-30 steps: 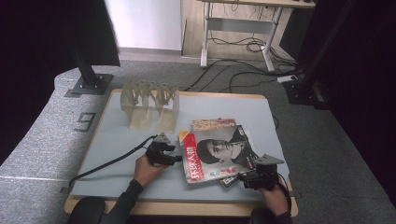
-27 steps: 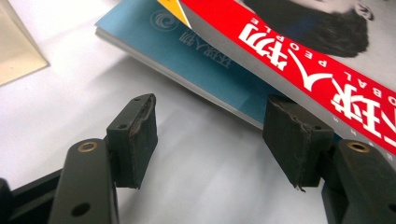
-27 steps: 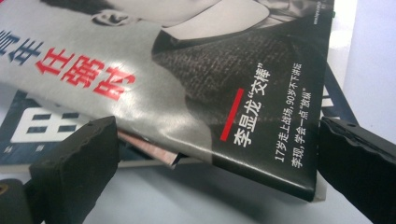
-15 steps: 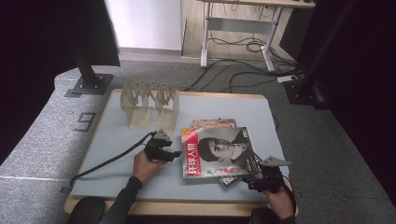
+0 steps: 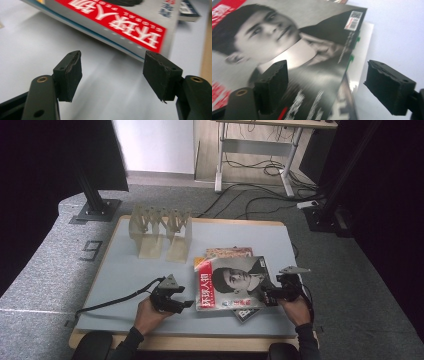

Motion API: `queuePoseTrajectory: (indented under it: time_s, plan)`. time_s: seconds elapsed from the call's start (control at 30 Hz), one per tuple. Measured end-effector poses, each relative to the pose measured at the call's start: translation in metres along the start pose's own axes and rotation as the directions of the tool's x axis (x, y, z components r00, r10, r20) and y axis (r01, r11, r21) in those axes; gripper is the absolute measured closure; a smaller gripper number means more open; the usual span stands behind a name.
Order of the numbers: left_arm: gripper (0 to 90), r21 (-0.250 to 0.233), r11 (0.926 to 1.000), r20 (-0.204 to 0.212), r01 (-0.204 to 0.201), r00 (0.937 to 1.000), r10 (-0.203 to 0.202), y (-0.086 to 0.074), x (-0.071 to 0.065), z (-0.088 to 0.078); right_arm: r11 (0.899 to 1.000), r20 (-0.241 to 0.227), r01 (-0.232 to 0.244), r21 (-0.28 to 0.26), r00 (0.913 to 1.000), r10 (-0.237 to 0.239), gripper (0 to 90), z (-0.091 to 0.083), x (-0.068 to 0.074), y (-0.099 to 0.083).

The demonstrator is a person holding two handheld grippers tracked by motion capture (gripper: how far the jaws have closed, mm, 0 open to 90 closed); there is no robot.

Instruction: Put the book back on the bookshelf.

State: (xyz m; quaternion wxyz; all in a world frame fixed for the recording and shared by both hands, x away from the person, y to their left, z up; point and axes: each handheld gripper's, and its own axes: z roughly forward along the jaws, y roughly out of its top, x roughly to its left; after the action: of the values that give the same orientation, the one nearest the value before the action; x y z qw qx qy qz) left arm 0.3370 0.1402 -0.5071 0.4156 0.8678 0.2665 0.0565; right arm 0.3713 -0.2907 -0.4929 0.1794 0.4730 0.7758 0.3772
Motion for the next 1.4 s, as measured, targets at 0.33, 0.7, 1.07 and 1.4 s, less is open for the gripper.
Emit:
queuePoseTrajectory:
  time_s: [0.33,0.7,1.07,1.4]
  plan:
    - [31.2,-0.009,1.0000,0.062,-0.002,0.9981,0.003,-0.010,-0.015,0.004,1.000,-0.029,-0.013,0.017,0.9995,0.014,39.0,0.025,-0.010,0.014]
    - [34.5,-0.016,0.9999,0.086,0.005,0.9963,-0.004,-0.012,-0.020,0.012,1.000,-0.024,-0.017,0.021,0.9996,0.017,45.4,0.022,-0.009,0.014]
    - [36.4,-0.017,0.9998,0.042,0.005,0.9991,-0.004,-0.010,-0.019,0.014,0.999,0.006,0.032,0.030,0.9995,-0.032,45.3,0.016,0.000,0.010]
    - [37.4,-0.026,0.9996,-0.018,-0.007,0.9998,0.006,-0.007,-0.015,0.013,0.998,-0.001,0.046,0.032,0.9989,-0.046,43.7,0.009,0.007,0.003]
